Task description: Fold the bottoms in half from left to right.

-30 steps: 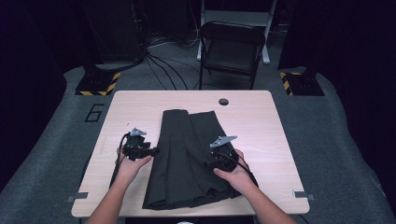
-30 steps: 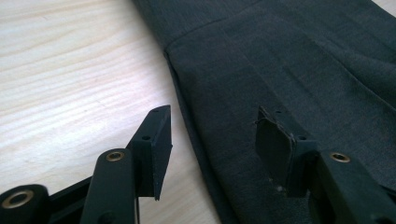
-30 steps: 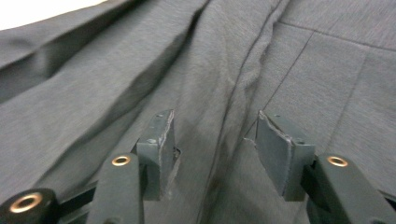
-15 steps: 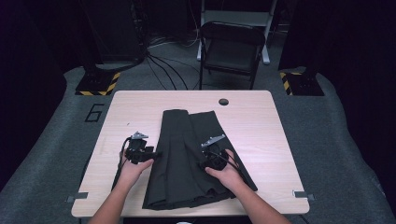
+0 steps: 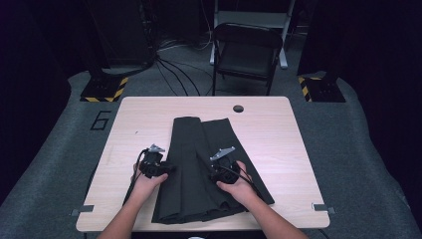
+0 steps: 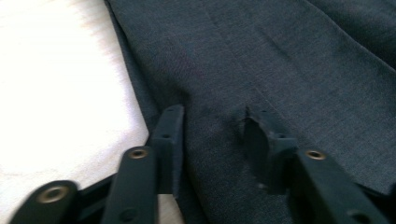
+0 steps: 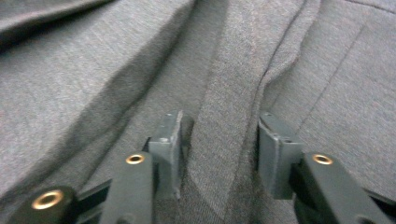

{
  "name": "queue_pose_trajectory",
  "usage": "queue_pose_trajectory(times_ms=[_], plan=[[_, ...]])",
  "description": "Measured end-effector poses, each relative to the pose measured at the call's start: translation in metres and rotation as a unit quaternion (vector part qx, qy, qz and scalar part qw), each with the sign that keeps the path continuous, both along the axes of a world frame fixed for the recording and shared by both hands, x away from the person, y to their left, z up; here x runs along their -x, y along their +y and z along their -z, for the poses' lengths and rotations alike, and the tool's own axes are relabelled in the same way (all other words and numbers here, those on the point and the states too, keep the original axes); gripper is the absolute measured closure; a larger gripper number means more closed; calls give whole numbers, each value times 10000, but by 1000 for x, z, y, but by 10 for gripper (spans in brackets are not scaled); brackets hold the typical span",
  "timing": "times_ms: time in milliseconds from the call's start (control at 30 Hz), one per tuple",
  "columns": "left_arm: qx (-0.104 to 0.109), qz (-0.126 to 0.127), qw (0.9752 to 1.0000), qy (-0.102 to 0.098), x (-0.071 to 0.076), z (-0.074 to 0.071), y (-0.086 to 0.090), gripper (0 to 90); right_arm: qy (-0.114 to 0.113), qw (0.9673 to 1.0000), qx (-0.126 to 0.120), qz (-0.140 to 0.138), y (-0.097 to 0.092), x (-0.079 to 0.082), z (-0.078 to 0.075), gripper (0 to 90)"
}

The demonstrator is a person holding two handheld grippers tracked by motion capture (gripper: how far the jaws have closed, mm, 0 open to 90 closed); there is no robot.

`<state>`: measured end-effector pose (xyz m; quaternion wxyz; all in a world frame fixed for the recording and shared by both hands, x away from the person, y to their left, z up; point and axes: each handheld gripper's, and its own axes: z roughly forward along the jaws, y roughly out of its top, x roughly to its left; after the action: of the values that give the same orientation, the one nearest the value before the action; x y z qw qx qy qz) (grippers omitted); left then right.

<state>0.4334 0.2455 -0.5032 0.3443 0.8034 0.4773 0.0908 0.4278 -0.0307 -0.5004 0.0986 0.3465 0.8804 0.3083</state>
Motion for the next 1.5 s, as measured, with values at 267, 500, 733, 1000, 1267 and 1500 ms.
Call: queue_pose_trajectory(times_ms=[267, 500, 733, 1000, 1267, 1500], plan=[[-54, -96, 9999, -78, 1, 2, -1, 761, -92, 10000, -7, -31, 2, 1, -1, 744], [-22, -163, 9997, -189, 3, -1, -2, 850, -153, 9997, -122, -168, 3, 3, -6, 847], [-32, -98, 9992, -392, 5, -16, -5, 855, -248, 9992, -242, -184, -1, 5, -24, 854], [127, 121, 9984, -530, 4, -38, -19, 855, -549, 9979, -290, -174, -17, 10, -54, 855], [135, 368, 9974, -612, -2, -53, -46, 856, -684, 9971, -323, 12, -44, 8, -81, 855], [100, 483, 9965, -669, -8, -57, -69, 855, -768, 9961, -333, 286, -65, 7, -95, 854]])
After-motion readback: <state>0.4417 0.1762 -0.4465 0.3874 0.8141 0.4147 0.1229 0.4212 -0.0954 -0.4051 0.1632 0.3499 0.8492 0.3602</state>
